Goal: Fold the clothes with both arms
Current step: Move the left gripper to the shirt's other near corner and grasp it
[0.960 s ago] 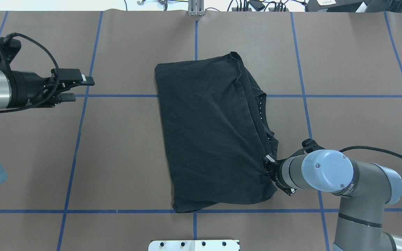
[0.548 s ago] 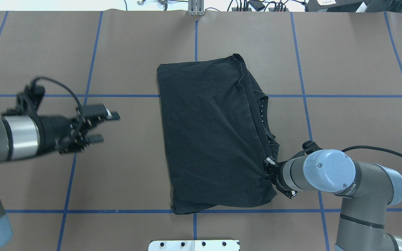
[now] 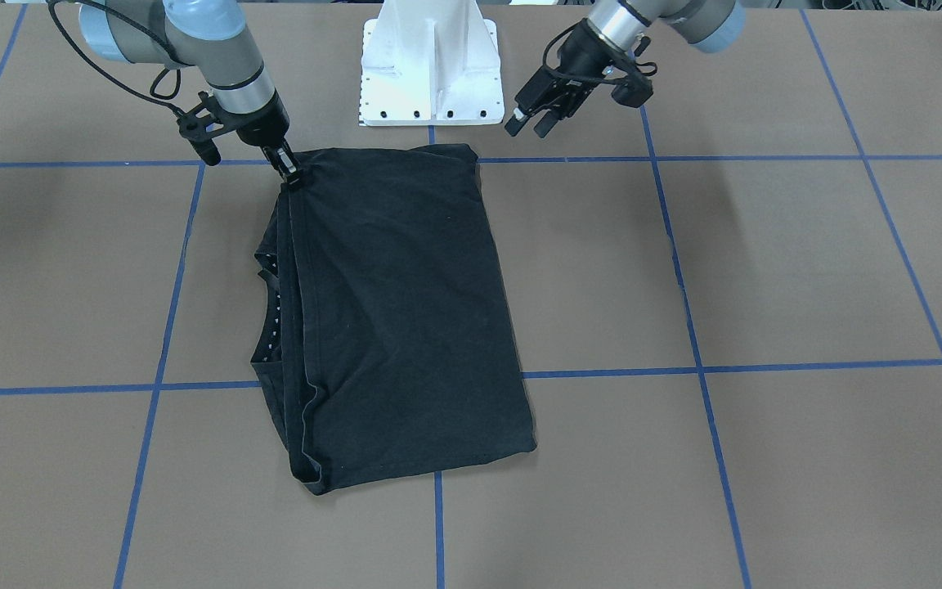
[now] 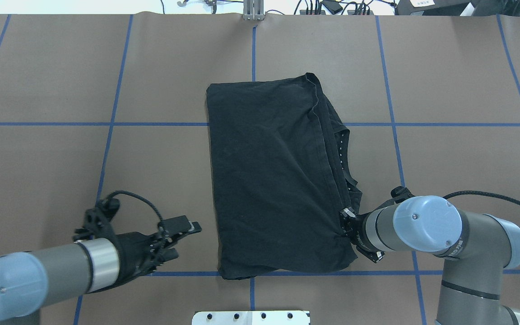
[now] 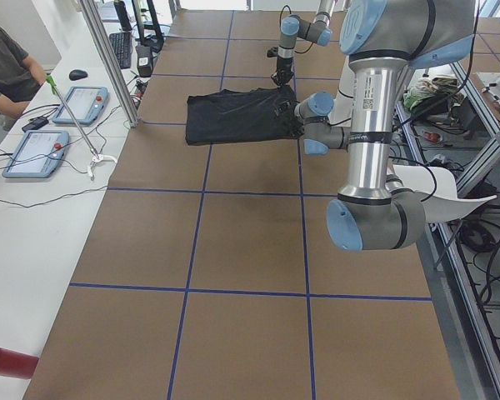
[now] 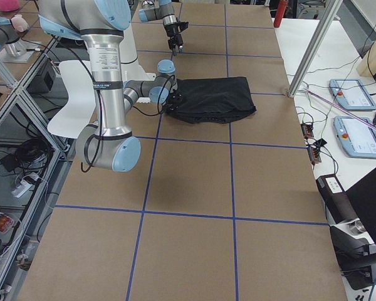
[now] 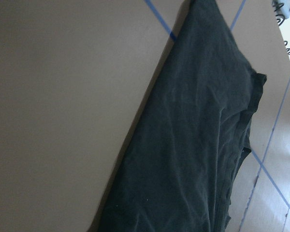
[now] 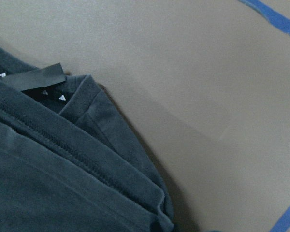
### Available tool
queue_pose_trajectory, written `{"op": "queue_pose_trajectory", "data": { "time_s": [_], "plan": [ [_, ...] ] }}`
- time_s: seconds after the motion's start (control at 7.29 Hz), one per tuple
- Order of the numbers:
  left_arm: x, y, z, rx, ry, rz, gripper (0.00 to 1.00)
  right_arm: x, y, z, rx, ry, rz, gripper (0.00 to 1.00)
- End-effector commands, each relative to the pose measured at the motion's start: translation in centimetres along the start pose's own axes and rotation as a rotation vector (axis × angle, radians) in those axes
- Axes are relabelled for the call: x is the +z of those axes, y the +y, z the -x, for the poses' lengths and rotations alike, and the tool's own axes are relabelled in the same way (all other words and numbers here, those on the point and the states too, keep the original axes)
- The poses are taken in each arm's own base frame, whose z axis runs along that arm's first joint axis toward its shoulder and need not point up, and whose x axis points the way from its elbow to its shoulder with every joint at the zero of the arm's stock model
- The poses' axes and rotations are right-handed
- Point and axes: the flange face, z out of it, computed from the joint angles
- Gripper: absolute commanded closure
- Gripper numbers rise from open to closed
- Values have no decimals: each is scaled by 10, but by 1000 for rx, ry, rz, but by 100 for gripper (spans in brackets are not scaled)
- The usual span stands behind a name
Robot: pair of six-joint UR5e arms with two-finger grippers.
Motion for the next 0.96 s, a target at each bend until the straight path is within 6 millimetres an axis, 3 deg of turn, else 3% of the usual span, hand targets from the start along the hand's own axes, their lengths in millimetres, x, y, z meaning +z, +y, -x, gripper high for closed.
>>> {"op": "queue_pose_trajectory", "data": {
  "time_s": [0.0, 0.14, 0.55, 0.82],
  "plan": [
    [47, 22, -16, 12, -53, -19, 7, 0, -1, 0, 1, 0, -1, 100],
    [52, 42, -2, 22, -90, 8, 9, 0, 0, 0, 0, 1, 0, 100],
    [68, 66, 14, 27, -127, 38, 17, -1, 0, 1, -1, -2, 2, 100],
    [78, 67, 16, 29, -134, 33, 28, -1, 0, 0, -1, -1, 0, 100]
  ]
}}
